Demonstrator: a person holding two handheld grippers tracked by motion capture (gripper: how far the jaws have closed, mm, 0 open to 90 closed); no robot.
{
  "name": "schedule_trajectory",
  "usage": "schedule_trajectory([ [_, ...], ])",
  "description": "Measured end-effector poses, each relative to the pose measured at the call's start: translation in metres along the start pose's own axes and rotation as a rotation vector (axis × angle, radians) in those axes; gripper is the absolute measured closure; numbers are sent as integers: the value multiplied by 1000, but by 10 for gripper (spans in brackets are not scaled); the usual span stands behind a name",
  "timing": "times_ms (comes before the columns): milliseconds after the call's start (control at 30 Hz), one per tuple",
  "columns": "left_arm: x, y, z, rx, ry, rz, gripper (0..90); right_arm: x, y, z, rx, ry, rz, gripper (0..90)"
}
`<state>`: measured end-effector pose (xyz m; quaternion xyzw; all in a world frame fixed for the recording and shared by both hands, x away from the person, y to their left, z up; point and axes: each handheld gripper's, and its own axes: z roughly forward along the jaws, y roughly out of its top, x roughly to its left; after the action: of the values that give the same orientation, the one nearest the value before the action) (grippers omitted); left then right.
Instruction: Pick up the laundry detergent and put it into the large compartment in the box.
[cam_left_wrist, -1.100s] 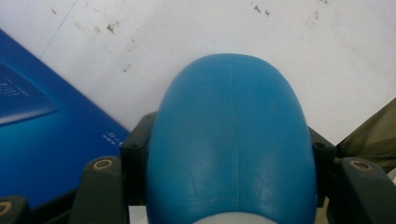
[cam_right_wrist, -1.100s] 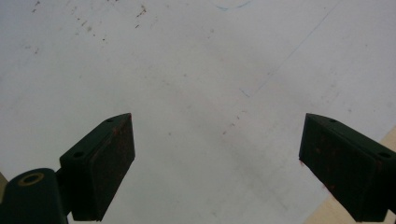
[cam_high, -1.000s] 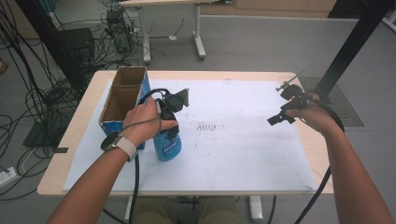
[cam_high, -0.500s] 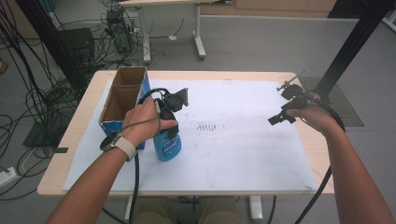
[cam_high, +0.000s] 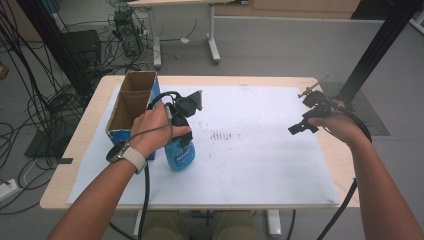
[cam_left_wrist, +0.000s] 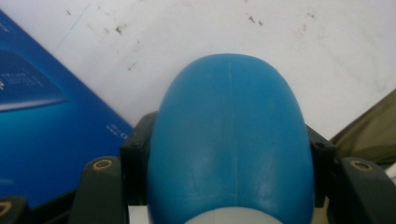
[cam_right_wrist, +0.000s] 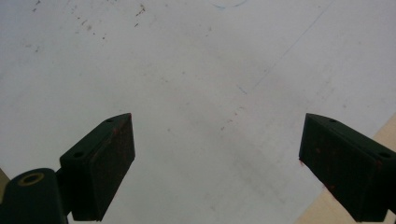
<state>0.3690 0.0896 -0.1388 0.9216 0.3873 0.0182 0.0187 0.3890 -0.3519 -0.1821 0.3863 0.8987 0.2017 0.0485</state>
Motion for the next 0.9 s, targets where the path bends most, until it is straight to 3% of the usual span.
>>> schedule_trajectory([
  [400,-7,-5,-31,-1,14,-73,382,4,-2,-7,-6,-9,1,110],
  [600,-8,-8,-55,-8,21,-114,382,6,-2,-11,-13,-12,-1,110],
  [900,-7,-15,-83,-29,33,-143,382,8,-1,-10,-21,-12,-8,110],
])
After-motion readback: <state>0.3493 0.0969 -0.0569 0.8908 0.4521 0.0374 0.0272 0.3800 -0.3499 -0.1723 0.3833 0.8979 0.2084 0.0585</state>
